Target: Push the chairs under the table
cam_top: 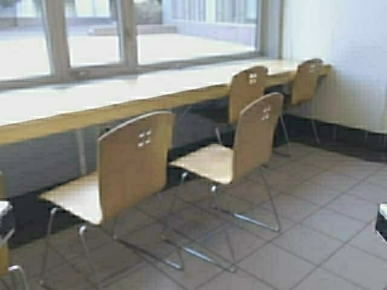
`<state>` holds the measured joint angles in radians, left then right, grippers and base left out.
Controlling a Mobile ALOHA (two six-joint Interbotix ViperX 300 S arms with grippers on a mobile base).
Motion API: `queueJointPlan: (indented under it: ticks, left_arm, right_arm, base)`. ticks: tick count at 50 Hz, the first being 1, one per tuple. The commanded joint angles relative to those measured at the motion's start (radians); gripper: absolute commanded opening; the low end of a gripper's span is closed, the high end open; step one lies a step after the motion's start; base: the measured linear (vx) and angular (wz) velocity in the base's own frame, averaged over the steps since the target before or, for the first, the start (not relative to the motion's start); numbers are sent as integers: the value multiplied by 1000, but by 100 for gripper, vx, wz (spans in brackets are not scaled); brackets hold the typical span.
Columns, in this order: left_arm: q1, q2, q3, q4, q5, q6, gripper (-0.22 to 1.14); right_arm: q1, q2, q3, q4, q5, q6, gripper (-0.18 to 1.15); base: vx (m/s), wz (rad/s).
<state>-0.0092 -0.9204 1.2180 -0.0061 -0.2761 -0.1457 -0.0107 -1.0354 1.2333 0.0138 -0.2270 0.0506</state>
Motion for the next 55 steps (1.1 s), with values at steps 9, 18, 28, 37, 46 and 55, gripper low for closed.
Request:
queueJointPlan:
  ticks: [9, 18, 28, 37, 46, 55]
  left_arm:
    - [0, 0, -34, 0, -5, -35, 4]
    - [0, -3, -34, 0, -5, -94, 4]
    - [0, -5, -29, 3, -5, -121, 4]
    - [0, 2, -21, 3, -5, -127, 4]
    - [-25, 8, -14, 3, -5, -127, 4]
    - [-120, 46, -21, 3, -5, -127, 4]
  right_arm:
    - [0, -25, -18, 2, 54, -5, 5]
    - [2, -25, -11, 0, 66, -3, 5]
    - [26, -23, -17, 0, 95, -3, 5]
    - [37, 23, -20, 5, 95, -2, 5]
    - [86, 67, -40, 8, 95, -2, 5]
    - [98, 83, -52, 8, 97, -2, 5]
  base:
    - [18, 47]
    - [17, 39]
    - [17, 37]
    - [15, 34]
    - [12, 28]
    - [11, 30]
